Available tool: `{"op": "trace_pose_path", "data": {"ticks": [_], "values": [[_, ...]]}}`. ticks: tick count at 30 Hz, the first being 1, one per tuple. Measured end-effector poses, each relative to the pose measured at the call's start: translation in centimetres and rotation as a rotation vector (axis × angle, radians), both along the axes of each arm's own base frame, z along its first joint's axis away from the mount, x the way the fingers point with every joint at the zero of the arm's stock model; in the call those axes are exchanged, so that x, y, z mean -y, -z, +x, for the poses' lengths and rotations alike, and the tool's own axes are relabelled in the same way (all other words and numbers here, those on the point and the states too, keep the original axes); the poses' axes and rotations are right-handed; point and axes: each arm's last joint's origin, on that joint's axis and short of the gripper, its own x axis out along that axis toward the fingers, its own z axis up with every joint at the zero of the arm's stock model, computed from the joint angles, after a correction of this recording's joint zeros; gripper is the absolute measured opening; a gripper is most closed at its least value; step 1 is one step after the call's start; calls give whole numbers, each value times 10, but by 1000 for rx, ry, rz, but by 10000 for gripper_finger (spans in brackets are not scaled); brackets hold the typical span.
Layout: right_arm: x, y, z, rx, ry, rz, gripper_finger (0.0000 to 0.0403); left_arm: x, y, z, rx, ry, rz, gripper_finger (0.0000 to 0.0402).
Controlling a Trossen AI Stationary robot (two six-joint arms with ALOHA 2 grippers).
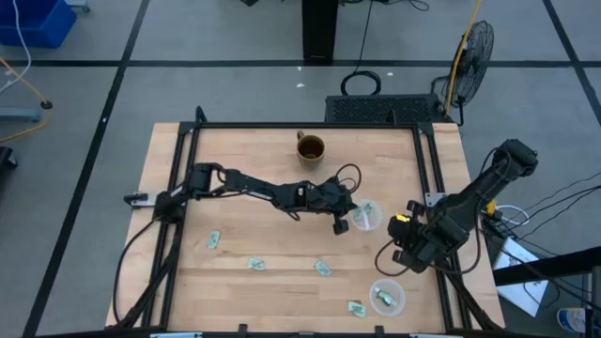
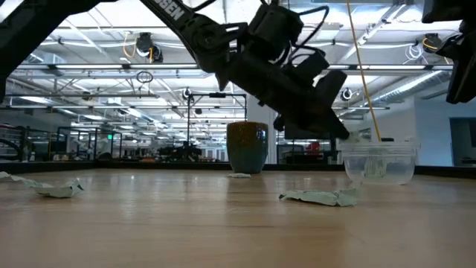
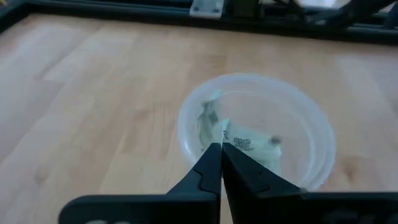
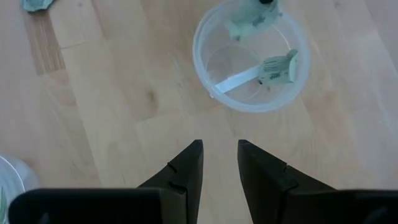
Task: Pick and place items into bin
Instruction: Put the stevia packet into the top transparent bin, then put the stevia packet into the bottom transparent bin
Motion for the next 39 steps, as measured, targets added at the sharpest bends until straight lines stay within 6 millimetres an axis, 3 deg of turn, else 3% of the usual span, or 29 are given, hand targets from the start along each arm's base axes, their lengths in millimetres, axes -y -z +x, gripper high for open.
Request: {"op": "trace_pose_path", "data": {"ticks": [10,16,18,21,26,31,35,39], "values": [[0,0,1,1,-26,-19,96,1,-9,4,77,43,45,60],[1,0,1,6,-40,-36,96,1,-4,-1,-12,52,44,92],[1,-1,3,36,-65,-79,96,1,-12,-4,-26,63,46,100],[0,-4,8,118,-126,-172,96,2,-43,-18,-74,129,61,107],[-2,-12,33,296,-154,-163,96,1,-118,-68,-203,165,136,108],[4,-14,69,430,-292,-125,96,-1,-199,-140,-199,80,144,108],[26,-7,94,531,-394,-18,113,-3,-245,-204,-179,-49,94,108],[56,3,112,521,-446,-10,145,-5,-271,-261,-168,-203,61,108]]}}
